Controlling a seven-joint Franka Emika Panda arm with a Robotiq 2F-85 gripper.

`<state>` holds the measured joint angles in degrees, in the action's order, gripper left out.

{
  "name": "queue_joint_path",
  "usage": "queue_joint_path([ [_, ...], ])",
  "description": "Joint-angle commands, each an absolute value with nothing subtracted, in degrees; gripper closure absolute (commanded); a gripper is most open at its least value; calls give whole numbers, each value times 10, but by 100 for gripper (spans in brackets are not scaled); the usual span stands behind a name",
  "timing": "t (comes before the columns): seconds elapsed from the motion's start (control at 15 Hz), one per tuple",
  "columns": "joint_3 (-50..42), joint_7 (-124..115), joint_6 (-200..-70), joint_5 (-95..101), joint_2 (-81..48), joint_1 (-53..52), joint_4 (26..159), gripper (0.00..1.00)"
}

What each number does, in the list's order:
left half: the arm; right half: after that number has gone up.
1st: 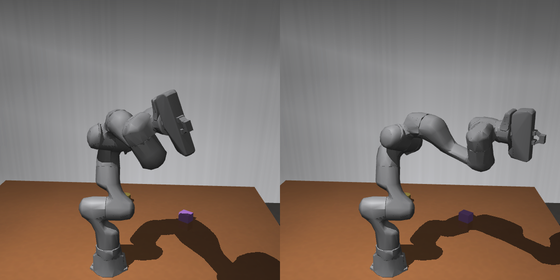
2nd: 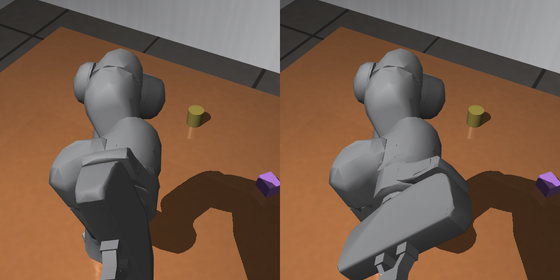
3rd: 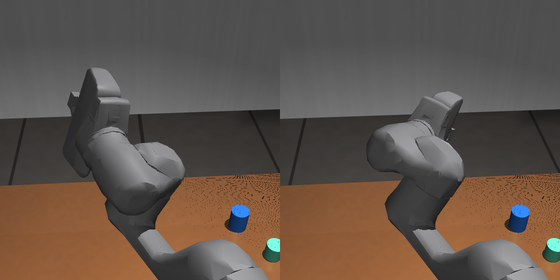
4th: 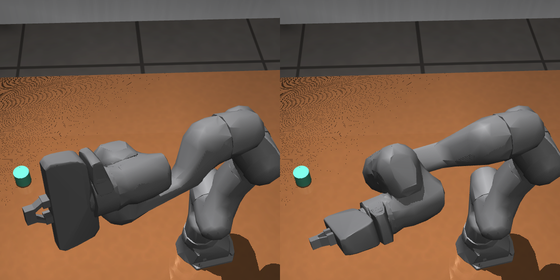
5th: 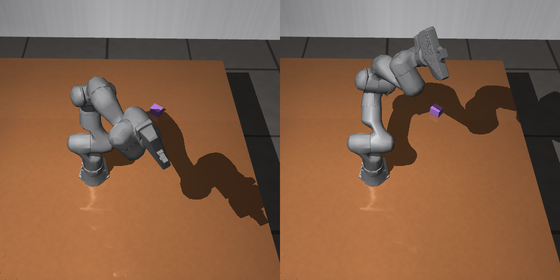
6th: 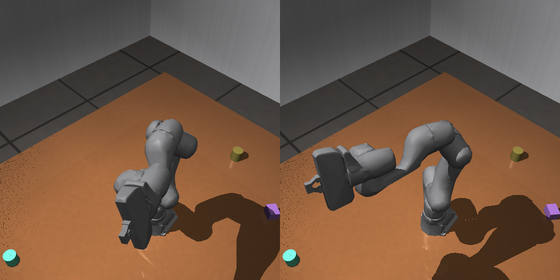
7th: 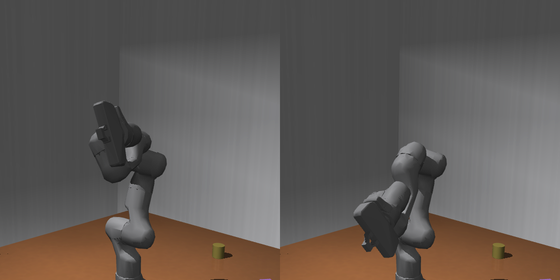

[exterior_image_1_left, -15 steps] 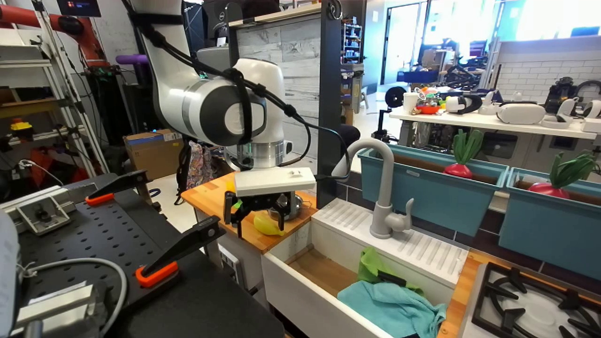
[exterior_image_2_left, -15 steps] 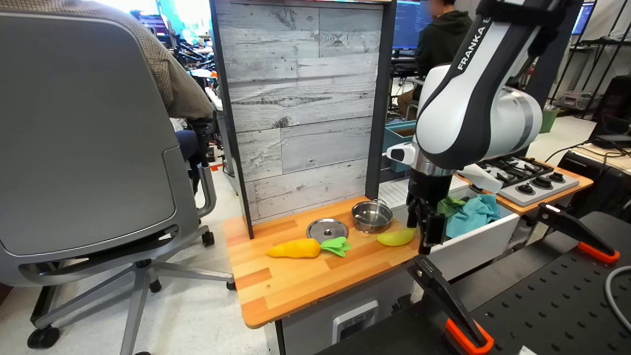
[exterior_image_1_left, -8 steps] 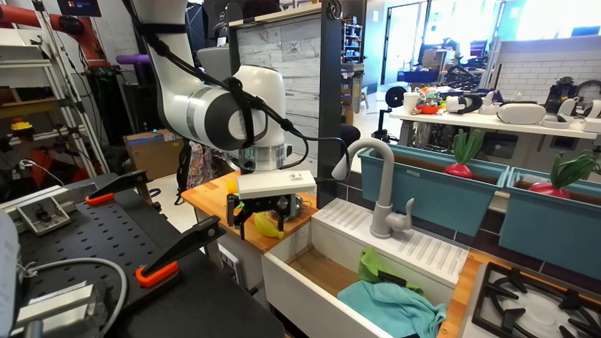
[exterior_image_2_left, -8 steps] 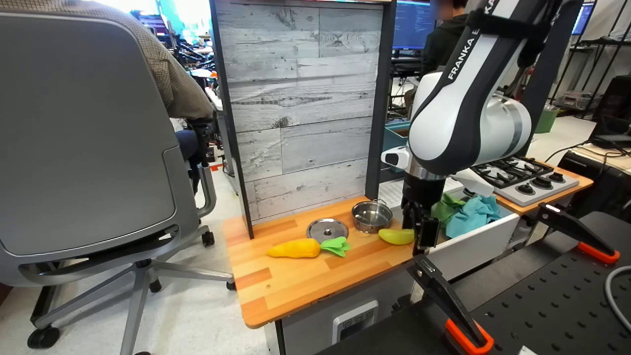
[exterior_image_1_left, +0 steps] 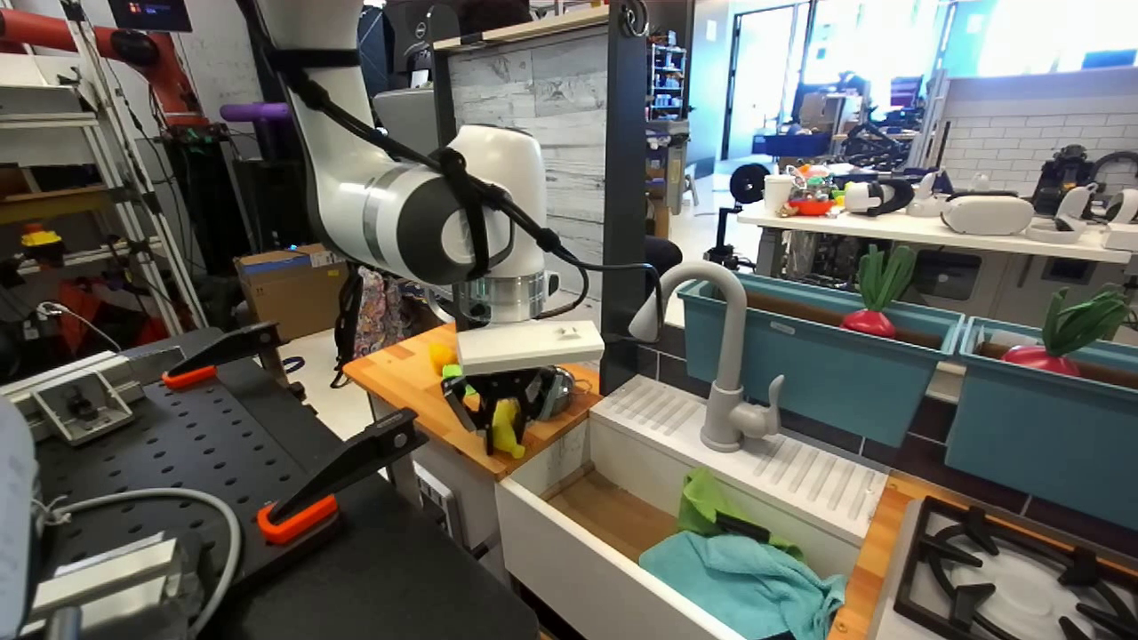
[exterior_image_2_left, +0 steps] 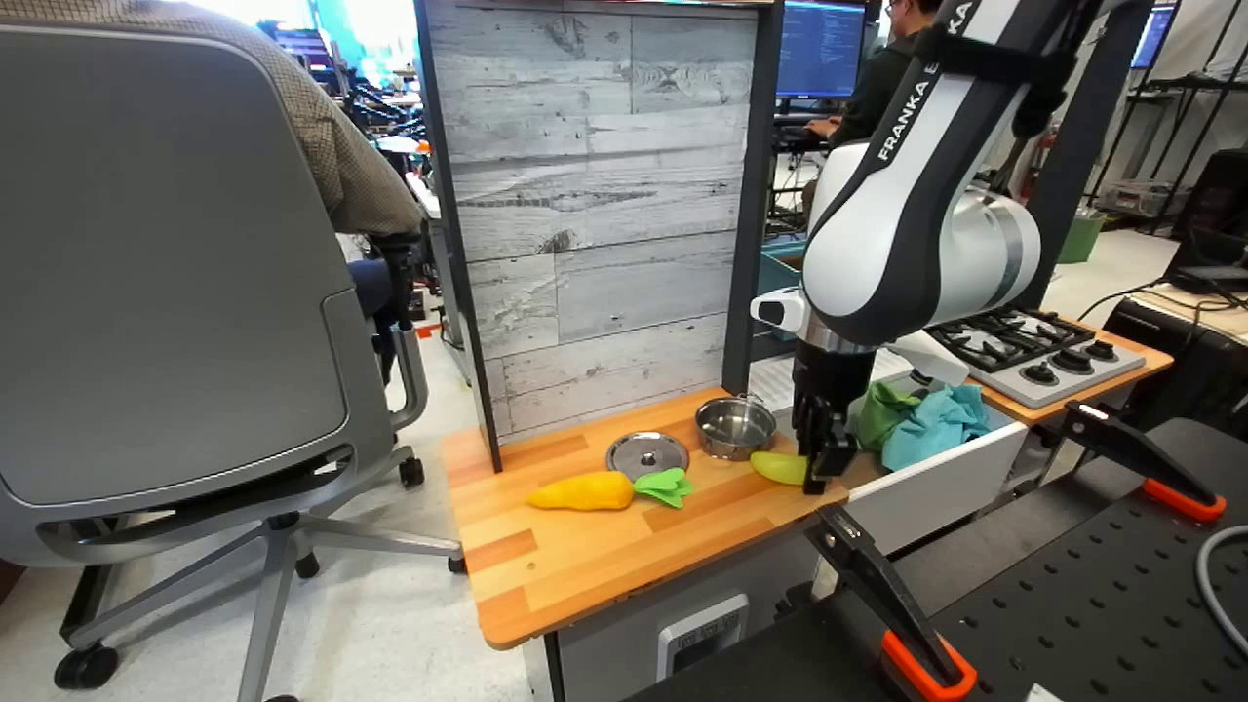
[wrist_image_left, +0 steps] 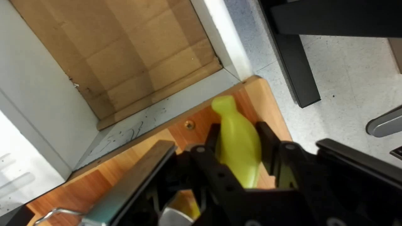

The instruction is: Move the banana to the left on the counter

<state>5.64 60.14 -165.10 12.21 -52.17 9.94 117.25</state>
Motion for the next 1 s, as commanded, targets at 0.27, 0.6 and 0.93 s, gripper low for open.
queue_joint_path([
  [0.27, 44, 589, -1619, 148, -505, 74, 1179, 93],
  [0.6, 47, 582, -1584, 153, -452, 54, 1226, 93],
  [0.93, 50, 573, -1561, 170, -393, 15, 1265, 93],
])
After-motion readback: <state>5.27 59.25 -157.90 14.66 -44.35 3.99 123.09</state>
